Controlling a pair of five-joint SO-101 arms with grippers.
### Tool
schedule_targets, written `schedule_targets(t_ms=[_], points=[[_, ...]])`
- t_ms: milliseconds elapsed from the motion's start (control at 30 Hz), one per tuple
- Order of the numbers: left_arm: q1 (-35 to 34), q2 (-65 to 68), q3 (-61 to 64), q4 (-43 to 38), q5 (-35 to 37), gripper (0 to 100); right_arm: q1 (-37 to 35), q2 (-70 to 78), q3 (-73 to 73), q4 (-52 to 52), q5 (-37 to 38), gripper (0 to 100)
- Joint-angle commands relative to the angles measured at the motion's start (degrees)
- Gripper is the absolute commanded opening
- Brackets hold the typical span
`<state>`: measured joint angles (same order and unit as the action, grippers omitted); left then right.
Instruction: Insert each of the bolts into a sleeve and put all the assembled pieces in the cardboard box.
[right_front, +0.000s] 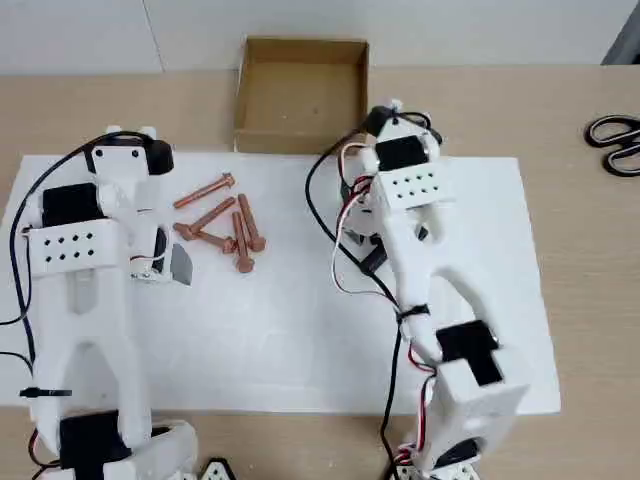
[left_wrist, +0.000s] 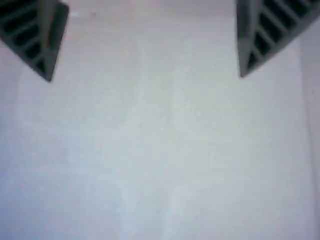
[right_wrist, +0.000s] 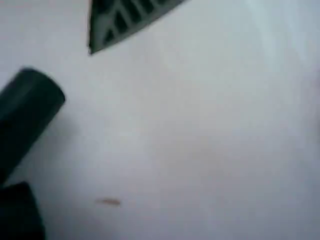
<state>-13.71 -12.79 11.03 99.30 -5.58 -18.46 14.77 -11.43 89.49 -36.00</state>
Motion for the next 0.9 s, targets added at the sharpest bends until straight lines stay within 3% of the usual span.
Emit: schedule_targets(t_ms=[0, 867], points=[[0.3, -0.4, -0.1, 1.0, -0.4, 23, 0.5, 2.9, -2.9, -1.7, -6.4, 19.6], [0.0, -0.6, 2.2, 1.0, -0.5, 23, 4.0, 14.6, -3.1, -12.5, -8.5, 19.4]])
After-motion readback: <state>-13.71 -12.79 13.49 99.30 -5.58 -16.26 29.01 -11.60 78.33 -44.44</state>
